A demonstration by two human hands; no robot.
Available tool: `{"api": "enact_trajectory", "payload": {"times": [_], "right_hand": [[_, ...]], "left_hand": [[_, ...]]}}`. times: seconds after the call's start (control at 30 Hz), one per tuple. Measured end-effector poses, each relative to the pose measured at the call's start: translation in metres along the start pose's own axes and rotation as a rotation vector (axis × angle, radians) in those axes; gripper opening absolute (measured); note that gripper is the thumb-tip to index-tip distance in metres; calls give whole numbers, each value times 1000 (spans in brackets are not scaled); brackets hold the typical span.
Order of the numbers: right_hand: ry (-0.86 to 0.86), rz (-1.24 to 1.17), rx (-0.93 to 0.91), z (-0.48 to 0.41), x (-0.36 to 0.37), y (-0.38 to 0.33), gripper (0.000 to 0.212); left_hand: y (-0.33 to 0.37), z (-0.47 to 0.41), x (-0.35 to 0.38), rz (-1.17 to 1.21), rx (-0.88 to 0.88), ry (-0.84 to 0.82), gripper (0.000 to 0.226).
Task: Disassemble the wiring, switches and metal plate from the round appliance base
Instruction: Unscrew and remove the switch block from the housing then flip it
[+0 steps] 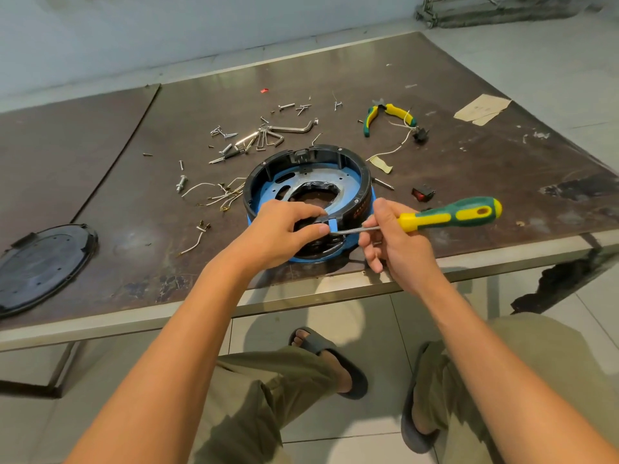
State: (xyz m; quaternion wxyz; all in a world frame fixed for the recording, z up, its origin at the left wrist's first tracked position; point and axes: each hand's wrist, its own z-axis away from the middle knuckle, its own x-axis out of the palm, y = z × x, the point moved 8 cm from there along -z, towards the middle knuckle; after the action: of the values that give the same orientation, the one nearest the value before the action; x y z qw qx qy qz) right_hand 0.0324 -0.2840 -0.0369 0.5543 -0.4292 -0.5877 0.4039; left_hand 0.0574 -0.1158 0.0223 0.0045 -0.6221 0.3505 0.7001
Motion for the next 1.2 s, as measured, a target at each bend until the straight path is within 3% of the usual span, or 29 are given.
{"api": "enact_trajectory", "payload": {"times": [0.1,0.27,0.47,0.7,0.87,1.2], "right_hand": [[-11,105,-32,5,4,-4,39],[134,30,92,-9,-2,4,41],[141,-41,193,-15,-3,12,41],[54,71,12,0,4,4,39],[133,15,159,-7,4,15,39],[106,-57,235,-8,6,19,38]], "left_hand": [[0,0,1,2,3,-2,30],[0,0,1,-13,-9,-7,29],[2,1,1,6,-19,-11,29],[1,1,2,8,-23,-24,25],[2,1,1,-13,-26,-17,27],[2,-2,1,-60,-17,-3,30]]}}
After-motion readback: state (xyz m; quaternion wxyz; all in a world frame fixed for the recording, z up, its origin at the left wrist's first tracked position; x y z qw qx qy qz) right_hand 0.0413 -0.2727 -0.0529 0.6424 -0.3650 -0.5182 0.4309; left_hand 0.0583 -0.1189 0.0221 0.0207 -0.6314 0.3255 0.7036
